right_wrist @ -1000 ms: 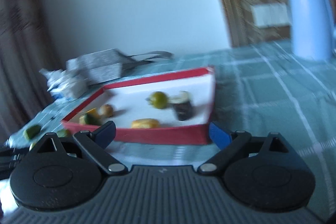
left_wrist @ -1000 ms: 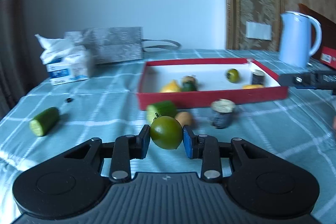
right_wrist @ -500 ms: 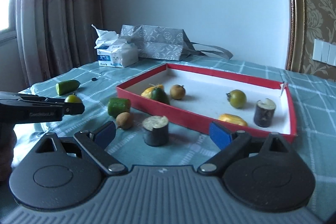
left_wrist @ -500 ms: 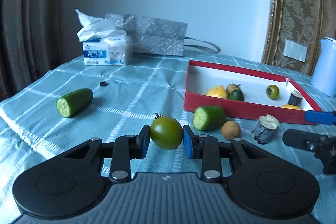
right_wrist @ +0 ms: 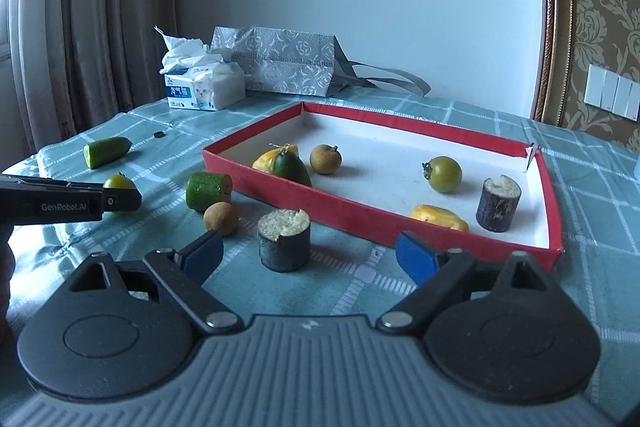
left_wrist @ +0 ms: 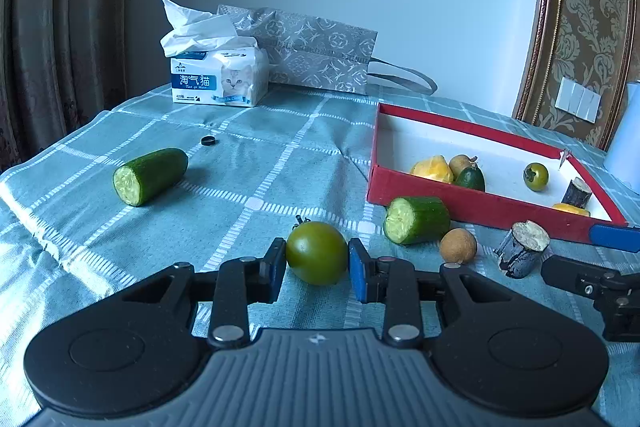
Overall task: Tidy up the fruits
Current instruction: 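Grasp the dark cylindrical piece with the right gripper while the left gripper holds the tomato, then lower the tomato into the tray and open the left gripper while the right holds the dark piece, then lower the dark cylindrical piece into the tray and open the right gripper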
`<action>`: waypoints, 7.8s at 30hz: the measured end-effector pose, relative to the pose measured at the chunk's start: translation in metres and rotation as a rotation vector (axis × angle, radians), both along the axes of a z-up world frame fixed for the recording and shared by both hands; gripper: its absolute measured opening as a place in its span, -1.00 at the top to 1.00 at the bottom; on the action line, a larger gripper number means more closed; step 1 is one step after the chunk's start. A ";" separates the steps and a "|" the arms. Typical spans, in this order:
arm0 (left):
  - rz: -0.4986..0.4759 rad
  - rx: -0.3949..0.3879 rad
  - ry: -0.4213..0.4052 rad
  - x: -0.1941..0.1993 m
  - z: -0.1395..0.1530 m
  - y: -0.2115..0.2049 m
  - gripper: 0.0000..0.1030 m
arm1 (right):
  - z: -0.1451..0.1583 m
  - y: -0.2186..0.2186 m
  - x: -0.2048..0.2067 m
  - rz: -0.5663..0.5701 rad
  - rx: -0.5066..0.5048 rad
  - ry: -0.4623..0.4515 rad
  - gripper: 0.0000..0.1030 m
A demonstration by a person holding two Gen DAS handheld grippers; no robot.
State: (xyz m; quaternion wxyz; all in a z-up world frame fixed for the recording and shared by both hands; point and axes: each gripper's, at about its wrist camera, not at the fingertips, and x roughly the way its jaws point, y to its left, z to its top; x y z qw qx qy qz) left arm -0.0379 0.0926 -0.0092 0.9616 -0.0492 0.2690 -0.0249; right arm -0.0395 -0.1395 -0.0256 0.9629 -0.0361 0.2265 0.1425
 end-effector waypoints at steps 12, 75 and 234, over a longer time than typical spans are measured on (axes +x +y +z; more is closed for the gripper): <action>0.002 -0.009 -0.001 -0.001 0.001 0.001 0.38 | -0.002 0.013 0.010 -0.020 -0.063 0.017 -0.70; 0.006 0.029 0.002 0.000 -0.001 -0.004 0.38 | 0.002 -0.014 -0.005 -0.035 -0.020 0.020 0.36; 0.137 -0.108 -0.013 0.017 0.001 -0.004 -0.61 | 0.041 -0.060 0.033 -0.254 0.158 -0.231 -0.82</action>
